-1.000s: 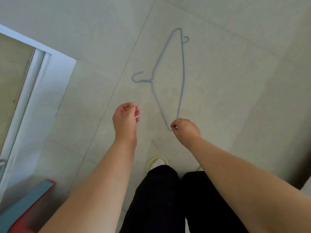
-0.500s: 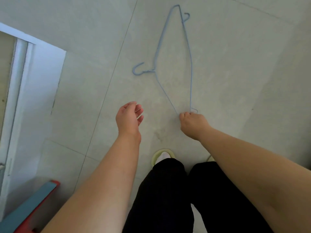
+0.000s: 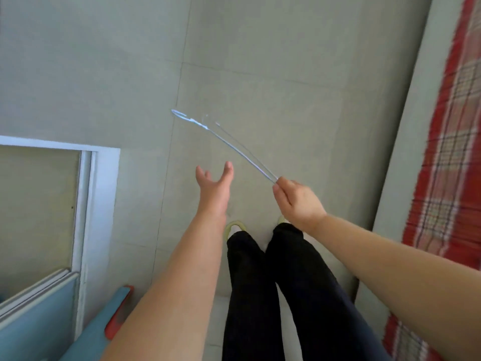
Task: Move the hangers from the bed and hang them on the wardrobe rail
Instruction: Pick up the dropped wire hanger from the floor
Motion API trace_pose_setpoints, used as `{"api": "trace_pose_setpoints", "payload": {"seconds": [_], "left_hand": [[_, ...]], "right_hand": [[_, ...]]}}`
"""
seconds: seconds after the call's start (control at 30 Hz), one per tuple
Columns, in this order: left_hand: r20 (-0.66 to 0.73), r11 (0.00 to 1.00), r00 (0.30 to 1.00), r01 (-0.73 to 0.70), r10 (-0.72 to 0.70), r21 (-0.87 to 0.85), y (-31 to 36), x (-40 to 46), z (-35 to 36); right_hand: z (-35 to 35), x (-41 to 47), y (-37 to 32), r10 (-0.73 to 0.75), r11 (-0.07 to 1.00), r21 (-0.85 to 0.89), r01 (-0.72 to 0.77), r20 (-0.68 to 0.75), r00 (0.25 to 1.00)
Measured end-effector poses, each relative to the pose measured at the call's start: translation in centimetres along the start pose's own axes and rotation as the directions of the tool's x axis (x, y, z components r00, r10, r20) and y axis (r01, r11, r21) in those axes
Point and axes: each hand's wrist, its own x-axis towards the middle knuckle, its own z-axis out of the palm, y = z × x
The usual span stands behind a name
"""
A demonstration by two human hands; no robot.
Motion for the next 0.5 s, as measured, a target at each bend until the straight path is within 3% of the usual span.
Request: {"api": "trace_pose_setpoints", "payload": {"seconds": [0.1,0.23,0.43,0.5], "left_hand": [[-0.011,0.991,0.997,-0.079,0.080,0.110,5.1,-4.7,2.6],[-0.047,0.940,0.952,-0.288,0.301,0.183,12.0,-8.7,7.7],[0.088,0.740,0.837,-0.523,0.541,0.423,18.1,-14.1,19.1],[0.096,0.596,0.743,-0.600,0.662,0.533,18.9,-16.7,24.1]], "right_hand": [[-7.0,-4.6,-1.9,0.109,0.970,0.234,-0.069,-0.160,0.981],[-15.4,-8.2,-1.2,0.252,0.911,0.383,-0.156,-0.216,0.943],[-25.8,-12.5,4.5,0.421,0.758,0.630,-0.170,-0.273,0.865],[-29.2,-13.7,7.2,0.468,0.722,0.669,-0.180,-0.280,0.838]]}}
